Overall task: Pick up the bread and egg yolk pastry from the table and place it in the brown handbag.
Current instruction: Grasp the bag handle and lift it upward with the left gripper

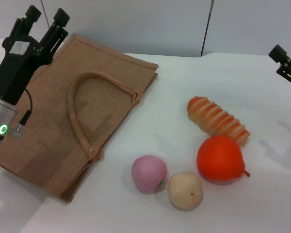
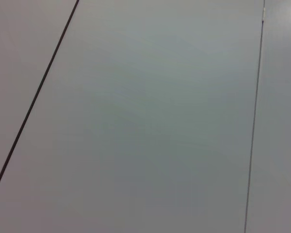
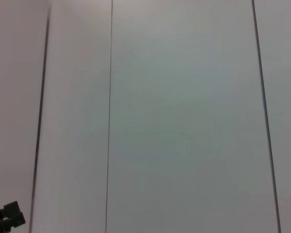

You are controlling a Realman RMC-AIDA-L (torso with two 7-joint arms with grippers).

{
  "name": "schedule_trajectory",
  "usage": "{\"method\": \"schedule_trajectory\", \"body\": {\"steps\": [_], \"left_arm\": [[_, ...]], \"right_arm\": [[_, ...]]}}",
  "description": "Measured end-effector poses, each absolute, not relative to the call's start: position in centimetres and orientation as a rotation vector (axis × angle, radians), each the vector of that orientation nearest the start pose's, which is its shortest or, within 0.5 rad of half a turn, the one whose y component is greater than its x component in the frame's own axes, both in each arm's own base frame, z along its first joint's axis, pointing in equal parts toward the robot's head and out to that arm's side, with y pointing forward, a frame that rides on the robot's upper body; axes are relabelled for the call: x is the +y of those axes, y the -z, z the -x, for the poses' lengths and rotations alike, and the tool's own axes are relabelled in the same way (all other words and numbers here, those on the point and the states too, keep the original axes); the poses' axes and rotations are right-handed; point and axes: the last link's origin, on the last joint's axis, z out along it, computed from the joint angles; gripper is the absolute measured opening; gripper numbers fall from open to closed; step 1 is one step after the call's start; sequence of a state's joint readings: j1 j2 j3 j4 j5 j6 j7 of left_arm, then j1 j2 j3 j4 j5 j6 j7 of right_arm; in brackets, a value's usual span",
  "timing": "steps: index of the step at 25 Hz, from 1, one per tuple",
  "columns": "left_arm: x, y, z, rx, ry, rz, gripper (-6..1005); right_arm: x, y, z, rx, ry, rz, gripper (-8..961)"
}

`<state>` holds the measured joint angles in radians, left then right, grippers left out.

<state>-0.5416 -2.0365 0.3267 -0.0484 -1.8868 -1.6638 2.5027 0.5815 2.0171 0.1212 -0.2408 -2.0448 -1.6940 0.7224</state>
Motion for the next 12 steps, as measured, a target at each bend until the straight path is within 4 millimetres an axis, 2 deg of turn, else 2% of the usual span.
{"method": "schedule_trajectory", "body": {"steps": [12], "left_arm": [[32.83,-2.74,27.32,-0.475,1.366,1.660,862]], "right_arm": [[33.43,-4.30,-27.61,0.240,-1.136,2.054,860]]}}
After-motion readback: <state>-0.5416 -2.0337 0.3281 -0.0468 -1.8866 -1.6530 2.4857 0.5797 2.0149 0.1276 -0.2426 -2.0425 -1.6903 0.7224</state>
